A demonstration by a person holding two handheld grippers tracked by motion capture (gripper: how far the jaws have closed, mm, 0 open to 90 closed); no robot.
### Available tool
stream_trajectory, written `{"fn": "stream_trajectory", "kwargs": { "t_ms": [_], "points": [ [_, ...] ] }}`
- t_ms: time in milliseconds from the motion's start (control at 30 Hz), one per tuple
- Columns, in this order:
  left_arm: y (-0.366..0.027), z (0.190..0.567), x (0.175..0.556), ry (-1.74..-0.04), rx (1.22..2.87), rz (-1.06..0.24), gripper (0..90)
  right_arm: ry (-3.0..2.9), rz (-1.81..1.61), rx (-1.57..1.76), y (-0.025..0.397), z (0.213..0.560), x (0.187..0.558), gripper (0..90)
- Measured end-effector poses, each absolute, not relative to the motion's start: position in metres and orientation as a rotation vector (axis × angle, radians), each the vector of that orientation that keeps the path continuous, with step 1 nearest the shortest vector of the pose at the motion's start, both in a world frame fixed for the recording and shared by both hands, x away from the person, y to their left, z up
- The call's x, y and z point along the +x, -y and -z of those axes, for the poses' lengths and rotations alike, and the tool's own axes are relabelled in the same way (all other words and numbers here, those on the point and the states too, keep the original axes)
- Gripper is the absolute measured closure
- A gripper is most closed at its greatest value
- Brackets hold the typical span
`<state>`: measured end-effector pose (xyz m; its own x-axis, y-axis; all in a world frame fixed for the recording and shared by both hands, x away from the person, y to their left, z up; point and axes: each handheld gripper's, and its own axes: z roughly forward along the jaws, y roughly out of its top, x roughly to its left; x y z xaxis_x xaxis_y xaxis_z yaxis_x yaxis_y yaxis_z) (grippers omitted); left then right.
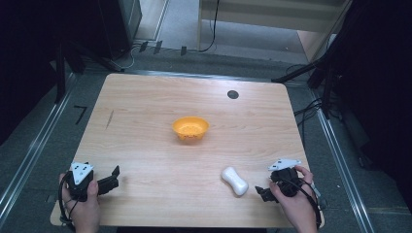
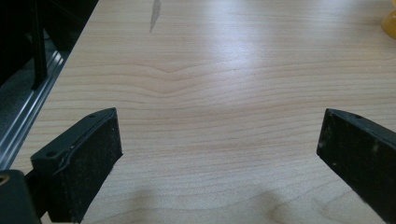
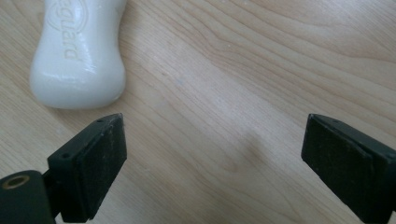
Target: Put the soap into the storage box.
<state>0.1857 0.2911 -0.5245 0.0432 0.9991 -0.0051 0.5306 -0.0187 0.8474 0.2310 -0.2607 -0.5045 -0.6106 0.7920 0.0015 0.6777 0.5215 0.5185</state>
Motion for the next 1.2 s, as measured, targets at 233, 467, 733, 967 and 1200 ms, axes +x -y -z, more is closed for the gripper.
{"fn": "stream_trajectory", "kwargs": {
  "t_ms": [233, 467, 733, 967, 1200],
  "points": [
    [-0.291, 0.525, 0.186, -1.571, 1.633, -0.859, 0.3, -2.542, -0.727, 1.252, 0.251, 0.502, 0.231, 5.6],
    [-0.291, 0.525, 0.186, -1.574, 1.634, -0.858, 0.3, -2.55, -0.766, 1.246, 0.234, 0.499, 0.234, 0.9],
    [-0.291, 0.525, 0.186, -1.575, 1.634, -0.856, 0.3, -2.559, -0.771, 1.25, 0.221, 0.498, 0.237, 0.0],
    [-0.292, 0.525, 0.187, -1.577, 1.637, -0.854, 0.3, -2.574, -0.761, 1.245, 0.205, 0.501, 0.239, 0.0],
    [-0.292, 0.525, 0.187, -1.577, 1.637, -0.852, 0.3, -2.601, -0.765, 1.247, 0.192, 0.505, 0.242, 0.0]
  ]
}}
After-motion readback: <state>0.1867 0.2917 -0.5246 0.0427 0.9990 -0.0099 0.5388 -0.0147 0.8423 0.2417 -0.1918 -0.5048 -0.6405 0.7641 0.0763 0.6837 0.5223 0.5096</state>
